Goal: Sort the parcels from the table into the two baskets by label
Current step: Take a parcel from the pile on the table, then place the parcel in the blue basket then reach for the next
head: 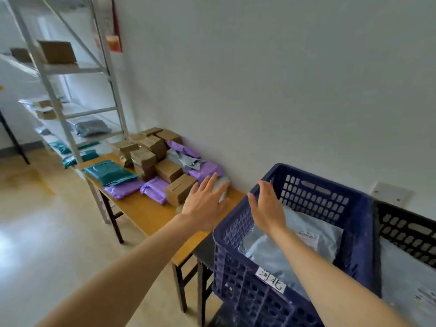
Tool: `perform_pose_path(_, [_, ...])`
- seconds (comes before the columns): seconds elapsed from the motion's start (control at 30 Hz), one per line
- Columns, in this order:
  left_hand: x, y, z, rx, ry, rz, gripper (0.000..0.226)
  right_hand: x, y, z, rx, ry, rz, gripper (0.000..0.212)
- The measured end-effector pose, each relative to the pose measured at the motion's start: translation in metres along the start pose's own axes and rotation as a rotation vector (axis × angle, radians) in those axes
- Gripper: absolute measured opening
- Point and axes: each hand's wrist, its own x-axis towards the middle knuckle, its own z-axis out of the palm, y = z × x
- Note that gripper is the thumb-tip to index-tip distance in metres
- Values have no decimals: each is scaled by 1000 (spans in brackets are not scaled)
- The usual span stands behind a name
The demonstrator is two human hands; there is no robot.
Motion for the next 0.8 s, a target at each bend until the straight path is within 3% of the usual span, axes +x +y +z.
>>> perform_pose_path(0.47, [-31,-221,31,45,-17,-339,57,88,-134,181,100,-154,-254,44])
perform_pose_path(0.8, [0,-383,44,97,-153,-491,58,188,-195,325,187,-277,-246,43])
